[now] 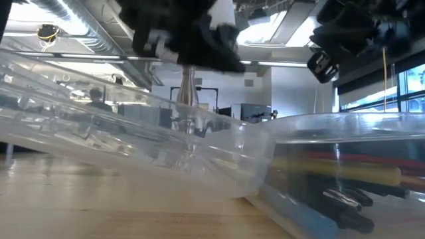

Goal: Pick & place school supplies into a supply box
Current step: Adjust the transparent supply box on the table

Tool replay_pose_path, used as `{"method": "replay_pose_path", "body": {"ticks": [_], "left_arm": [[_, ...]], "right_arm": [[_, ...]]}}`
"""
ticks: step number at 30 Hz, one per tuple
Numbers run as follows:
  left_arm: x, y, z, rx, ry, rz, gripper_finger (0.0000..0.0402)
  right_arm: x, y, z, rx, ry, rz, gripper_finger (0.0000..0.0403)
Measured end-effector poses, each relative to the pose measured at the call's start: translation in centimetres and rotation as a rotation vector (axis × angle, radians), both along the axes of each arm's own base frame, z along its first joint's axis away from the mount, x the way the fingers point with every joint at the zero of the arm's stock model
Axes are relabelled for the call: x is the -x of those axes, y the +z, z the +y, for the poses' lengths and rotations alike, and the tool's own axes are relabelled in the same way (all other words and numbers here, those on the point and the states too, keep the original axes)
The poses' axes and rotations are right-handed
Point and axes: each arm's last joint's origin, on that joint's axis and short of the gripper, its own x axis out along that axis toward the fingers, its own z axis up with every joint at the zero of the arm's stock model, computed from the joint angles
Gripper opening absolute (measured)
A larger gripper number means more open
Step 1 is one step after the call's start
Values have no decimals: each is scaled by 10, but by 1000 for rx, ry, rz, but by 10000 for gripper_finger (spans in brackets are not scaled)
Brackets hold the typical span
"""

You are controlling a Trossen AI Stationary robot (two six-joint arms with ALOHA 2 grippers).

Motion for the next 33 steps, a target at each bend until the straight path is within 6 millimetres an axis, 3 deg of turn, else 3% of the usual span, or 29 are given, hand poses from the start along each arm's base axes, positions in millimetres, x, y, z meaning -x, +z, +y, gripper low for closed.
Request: {"method": "replay_pose_path", "body": {"ticks": [5,9,12,17,23,29,33], "left_arm": [[7,22,2,179,130,1,44],[10,28,1,354,251,48,38],[11,28,-3,440,304,83,34],[18,20,-7,454,305,206,28],[27,11,-10,467,359,356,23],[28,10,-12,457,350,364,22],[28,10,-12,446,341,359,22]], "right_arm": [[-9,39,20,112,-33,323,42],[-16,69,44,141,-20,413,42],[-22,75,68,143,10,473,42],[-30,62,113,79,-22,680,42],[-45,43,161,-213,-204,968,42],[-64,32,210,-376,-384,1058,42],[-81,12,242,-404,-367,1062,42]]}}
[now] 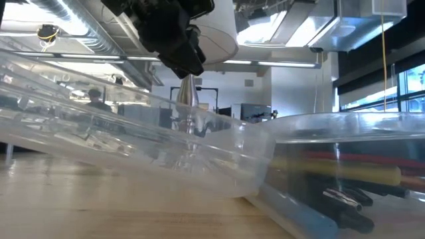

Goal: Pick & place school supplies into a supply box
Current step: Adjust the transparent supply box on the table

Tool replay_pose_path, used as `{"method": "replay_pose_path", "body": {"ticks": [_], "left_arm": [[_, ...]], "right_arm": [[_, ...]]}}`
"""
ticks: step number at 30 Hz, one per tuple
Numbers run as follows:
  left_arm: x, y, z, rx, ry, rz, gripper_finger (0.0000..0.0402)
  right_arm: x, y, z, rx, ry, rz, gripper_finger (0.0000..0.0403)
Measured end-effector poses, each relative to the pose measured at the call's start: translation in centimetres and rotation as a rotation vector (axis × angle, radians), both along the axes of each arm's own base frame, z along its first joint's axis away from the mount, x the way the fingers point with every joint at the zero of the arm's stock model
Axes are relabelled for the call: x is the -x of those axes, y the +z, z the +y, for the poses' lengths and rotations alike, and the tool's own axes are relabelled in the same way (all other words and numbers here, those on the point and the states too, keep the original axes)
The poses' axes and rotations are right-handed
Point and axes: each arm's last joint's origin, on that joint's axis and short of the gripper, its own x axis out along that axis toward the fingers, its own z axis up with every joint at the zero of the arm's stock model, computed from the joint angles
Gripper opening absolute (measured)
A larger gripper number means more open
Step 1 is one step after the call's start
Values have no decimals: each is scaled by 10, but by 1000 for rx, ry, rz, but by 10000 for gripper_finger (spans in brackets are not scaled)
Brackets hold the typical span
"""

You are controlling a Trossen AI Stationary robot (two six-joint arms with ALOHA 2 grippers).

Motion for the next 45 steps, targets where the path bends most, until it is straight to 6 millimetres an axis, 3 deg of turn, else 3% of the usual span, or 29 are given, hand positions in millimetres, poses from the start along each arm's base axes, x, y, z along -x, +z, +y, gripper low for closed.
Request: {"method": "replay_pose_path", "body": {"ticks": [5,11,18,26,33,39,45], "left_arm": [[0,0,0,-11,-14,-5,24],[0,0,-3,-21,-34,-12,22],[1,0,-3,-21,-35,-12,21],[0,0,-3,-21,-35,-12,20],[1,0,-3,-21,-35,-12,20],[1,0,-3,-18,-32,-5,19],[3,-1,-5,-19,-37,14,18]], "right_arm": [[-22,-29,29,-96,34,-64,42],[-20,-38,31,-196,-98,95,42],[-4,-50,19,-89,-280,345,50],[-3,-51,18,-71,-277,336,105],[-1,-55,6,53,-336,340,158],[-8,-68,-3,98,-338,397,170],[-22,-73,-1,41,-307,318,171]]}}
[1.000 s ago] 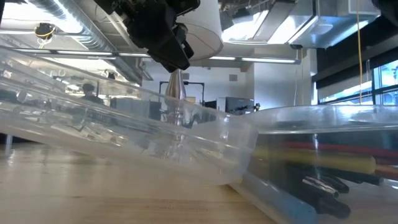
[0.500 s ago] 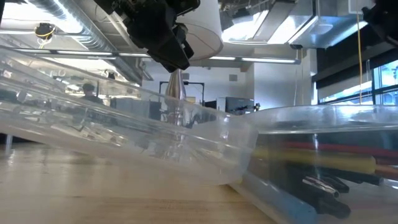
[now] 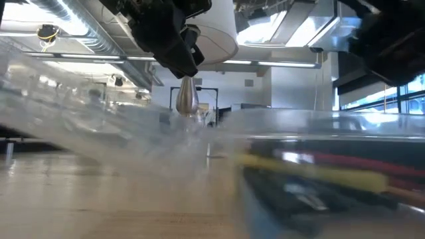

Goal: Pick & place school supplies into a supply box
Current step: Adjust the transparent supply box on the table, then put the black pencil into the transparent supply box

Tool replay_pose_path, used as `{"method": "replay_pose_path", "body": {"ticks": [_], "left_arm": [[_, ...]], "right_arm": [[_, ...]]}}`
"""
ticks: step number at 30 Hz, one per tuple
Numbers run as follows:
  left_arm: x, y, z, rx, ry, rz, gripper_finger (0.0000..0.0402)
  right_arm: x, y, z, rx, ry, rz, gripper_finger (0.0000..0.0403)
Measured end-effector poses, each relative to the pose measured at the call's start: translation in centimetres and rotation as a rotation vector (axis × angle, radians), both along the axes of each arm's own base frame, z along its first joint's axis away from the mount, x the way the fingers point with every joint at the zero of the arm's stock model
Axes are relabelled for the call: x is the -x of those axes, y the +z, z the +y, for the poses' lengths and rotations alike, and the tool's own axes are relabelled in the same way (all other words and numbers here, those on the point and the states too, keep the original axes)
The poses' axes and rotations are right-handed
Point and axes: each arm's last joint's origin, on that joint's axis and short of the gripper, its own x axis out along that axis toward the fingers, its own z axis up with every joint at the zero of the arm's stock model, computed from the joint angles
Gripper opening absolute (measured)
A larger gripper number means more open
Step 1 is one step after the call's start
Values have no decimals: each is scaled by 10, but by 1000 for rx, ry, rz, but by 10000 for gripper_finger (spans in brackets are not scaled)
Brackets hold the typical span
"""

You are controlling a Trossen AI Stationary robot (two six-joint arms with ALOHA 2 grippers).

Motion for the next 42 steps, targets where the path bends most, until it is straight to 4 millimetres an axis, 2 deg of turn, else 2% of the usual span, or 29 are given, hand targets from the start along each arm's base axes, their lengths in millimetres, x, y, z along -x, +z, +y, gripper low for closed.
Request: {"method": "replay_pose_path", "body": {"ticks": [10,20,26,30,35,42], "left_arm": [[4,-3,1,-8,2,50,18],[5,-4,1,-13,3,65,17],[5,-4,1,-14,3,65,17],[5,-4,1,-14,3,66,17],[5,-4,1,-14,4,66,17],[5,-4,1,-24,13,64,17]], "right_arm": [[-5,-2,-1,6,-63,-29,171],[-7,-19,0,38,-64,9,171],[-6,-21,0,58,13,12,171],[-1,-23,-3,84,70,85,168],[8,-27,-10,151,130,174,141],[10,-29,-11,193,240,182,60]]}}
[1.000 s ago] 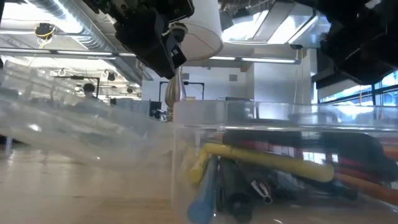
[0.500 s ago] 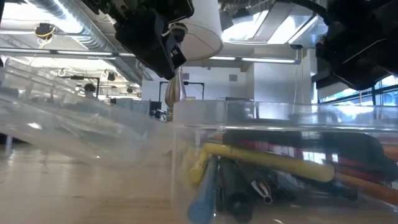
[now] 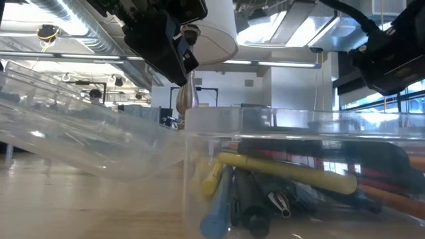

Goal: Pick & place school supplies into a supply box
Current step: Put the black pencil into the transparent supply box

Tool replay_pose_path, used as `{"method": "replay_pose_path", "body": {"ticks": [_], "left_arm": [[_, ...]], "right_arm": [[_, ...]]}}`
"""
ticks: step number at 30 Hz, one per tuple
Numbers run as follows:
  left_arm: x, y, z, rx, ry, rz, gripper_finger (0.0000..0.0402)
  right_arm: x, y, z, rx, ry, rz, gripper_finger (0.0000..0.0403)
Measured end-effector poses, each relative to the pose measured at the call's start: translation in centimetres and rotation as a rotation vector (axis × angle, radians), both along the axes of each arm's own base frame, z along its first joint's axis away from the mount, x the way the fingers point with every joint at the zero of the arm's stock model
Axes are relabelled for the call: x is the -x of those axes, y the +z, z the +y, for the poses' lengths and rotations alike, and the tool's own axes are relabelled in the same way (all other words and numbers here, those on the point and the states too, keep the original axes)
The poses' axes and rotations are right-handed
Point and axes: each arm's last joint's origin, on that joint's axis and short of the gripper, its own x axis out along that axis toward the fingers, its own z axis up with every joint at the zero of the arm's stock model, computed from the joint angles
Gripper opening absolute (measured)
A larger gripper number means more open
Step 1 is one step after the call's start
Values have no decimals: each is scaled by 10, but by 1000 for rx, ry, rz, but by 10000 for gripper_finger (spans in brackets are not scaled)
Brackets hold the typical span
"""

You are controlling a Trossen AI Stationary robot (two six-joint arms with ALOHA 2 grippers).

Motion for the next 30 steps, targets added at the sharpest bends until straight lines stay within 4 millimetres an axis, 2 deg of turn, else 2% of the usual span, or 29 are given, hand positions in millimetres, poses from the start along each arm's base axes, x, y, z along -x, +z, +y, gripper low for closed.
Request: {"method": "replay_pose_path", "body": {"ticks": [4,7,13,17,26,30], "left_arm": [[0,0,-1,7,14,5,17],[2,1,-5,4,9,4,17],[11,18,-15,-5,-6,-52,17],[15,26,-19,-10,19,-78,17],[20,27,-29,12,0,-56,17],[21,27,-31,16,-2,-54,17]], "right_arm": [[-2,0,-3,0,30,4,21],[-4,0,-7,12,26,3,16],[-9,0,-19,52,46,20,47],[-14,0,-28,59,71,29,52],[-17,0,-34,75,71,29,51],[-16,0,-32,79,78,25,65]]}}
